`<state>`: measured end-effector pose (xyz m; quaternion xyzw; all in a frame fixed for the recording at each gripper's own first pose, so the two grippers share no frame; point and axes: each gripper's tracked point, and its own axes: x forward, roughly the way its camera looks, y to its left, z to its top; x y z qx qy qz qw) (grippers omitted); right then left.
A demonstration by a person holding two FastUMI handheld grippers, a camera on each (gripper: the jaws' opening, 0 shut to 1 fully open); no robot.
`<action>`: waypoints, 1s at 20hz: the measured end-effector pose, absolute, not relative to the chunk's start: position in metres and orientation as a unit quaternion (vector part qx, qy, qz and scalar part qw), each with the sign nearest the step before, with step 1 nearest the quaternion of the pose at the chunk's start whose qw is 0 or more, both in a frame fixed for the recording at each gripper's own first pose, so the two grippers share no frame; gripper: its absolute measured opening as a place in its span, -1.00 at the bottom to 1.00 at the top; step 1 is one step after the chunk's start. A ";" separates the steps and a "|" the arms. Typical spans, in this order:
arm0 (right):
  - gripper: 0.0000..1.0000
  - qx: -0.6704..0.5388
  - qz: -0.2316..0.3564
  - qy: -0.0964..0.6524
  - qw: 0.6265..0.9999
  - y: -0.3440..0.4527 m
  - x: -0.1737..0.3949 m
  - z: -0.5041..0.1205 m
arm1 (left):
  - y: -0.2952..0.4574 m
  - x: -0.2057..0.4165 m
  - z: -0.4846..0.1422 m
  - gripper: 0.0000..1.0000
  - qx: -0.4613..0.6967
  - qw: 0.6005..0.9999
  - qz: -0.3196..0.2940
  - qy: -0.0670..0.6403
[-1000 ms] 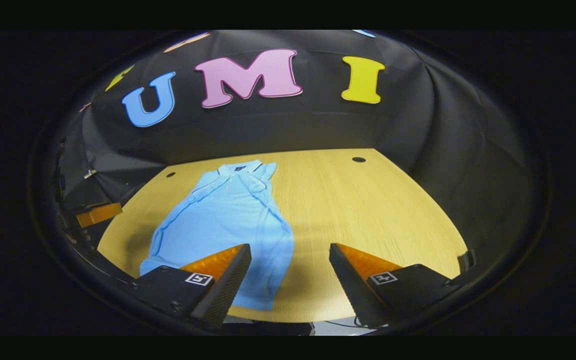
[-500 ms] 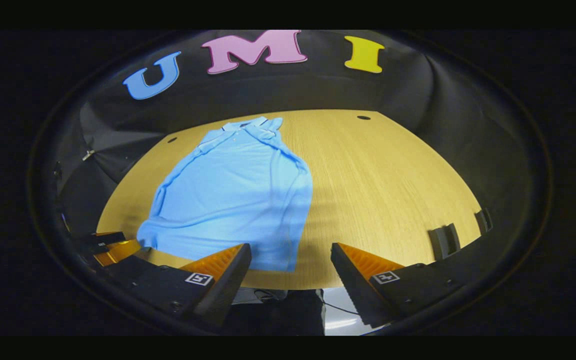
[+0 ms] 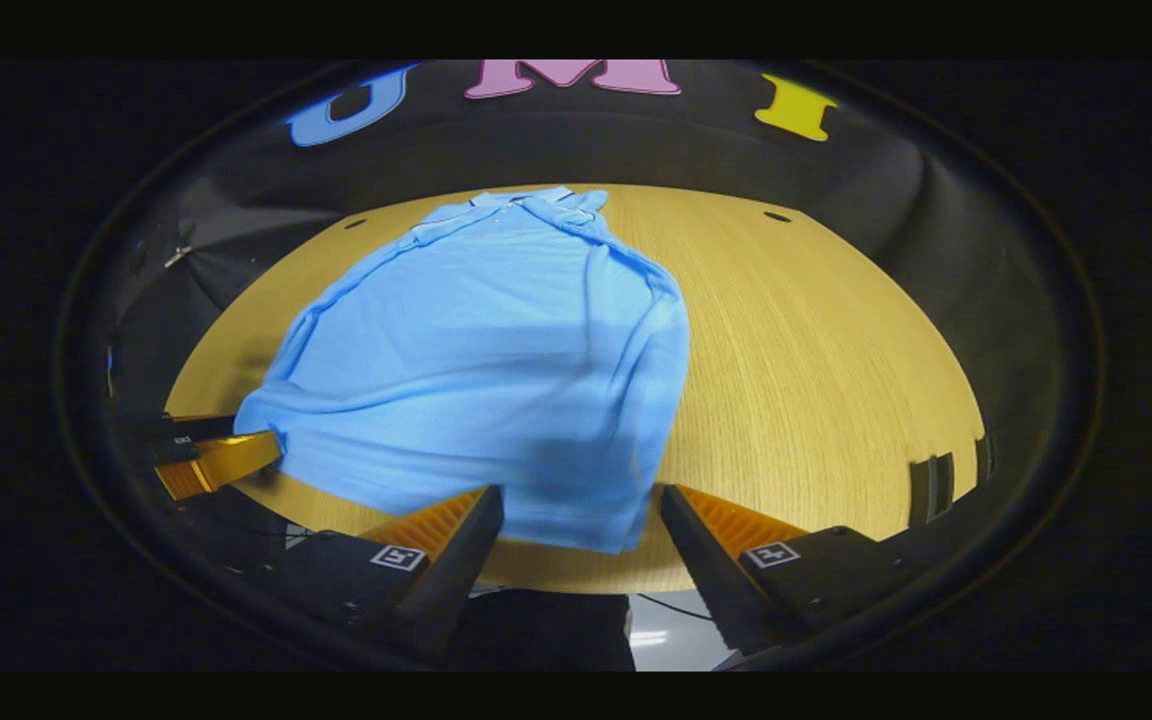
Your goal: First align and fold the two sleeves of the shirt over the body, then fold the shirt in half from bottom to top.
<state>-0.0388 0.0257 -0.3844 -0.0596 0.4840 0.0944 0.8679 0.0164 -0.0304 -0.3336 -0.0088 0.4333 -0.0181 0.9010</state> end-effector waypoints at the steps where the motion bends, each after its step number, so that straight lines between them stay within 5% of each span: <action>1: 0.98 -0.058 0.093 0.485 0.868 0.025 -0.037 -0.384 | -0.031 0.017 -0.336 0.96 0.010 0.898 -0.022 0.439; 2: 0.83 -0.056 0.091 0.485 0.868 0.025 -0.037 -0.384 | -0.032 0.016 -0.337 0.98 0.021 0.897 -0.027 0.441; 3: 0.89 -0.055 0.090 0.488 0.866 0.025 -0.036 -0.383 | -0.035 0.018 -0.336 0.98 0.023 0.898 -0.033 0.439; 6: 0.64 -0.054 0.091 0.492 0.864 0.029 -0.035 -0.383 | -0.042 0.019 -0.336 0.57 0.027 0.900 -0.046 0.433; 7: 0.47 -0.050 0.095 0.493 0.863 0.031 -0.034 -0.384 | -0.046 0.019 -0.335 0.47 0.025 0.901 -0.050 0.431; 9: -0.30 -0.042 0.096 0.498 0.861 0.034 -0.032 -0.384 | -0.053 0.020 -0.336 0.22 0.026 0.901 -0.063 0.428; 10: -0.33 -0.037 0.096 0.502 0.858 0.036 -0.032 -0.384 | -0.056 0.019 -0.335 0.09 0.031 0.901 -0.072 0.426; 12: -0.81 -0.037 0.101 0.506 0.856 0.038 -0.032 -0.384 | -0.061 0.020 -0.336 -0.14 0.027 0.901 -0.087 0.425; 14: -0.84 -0.041 0.124 0.509 0.851 0.042 -0.032 -0.383 | -0.065 0.025 -0.333 -0.59 -0.017 0.902 -0.085 0.424; 16: -0.98 -0.031 0.131 0.509 0.850 0.042 -0.032 -0.384 | -0.063 0.028 -0.331 -0.82 -0.055 0.901 -0.076 0.424; 20: -0.87 -0.032 0.146 0.505 0.850 0.039 -0.028 -0.379 | -0.063 0.027 -0.326 -0.87 -0.089 0.893 -0.072 0.436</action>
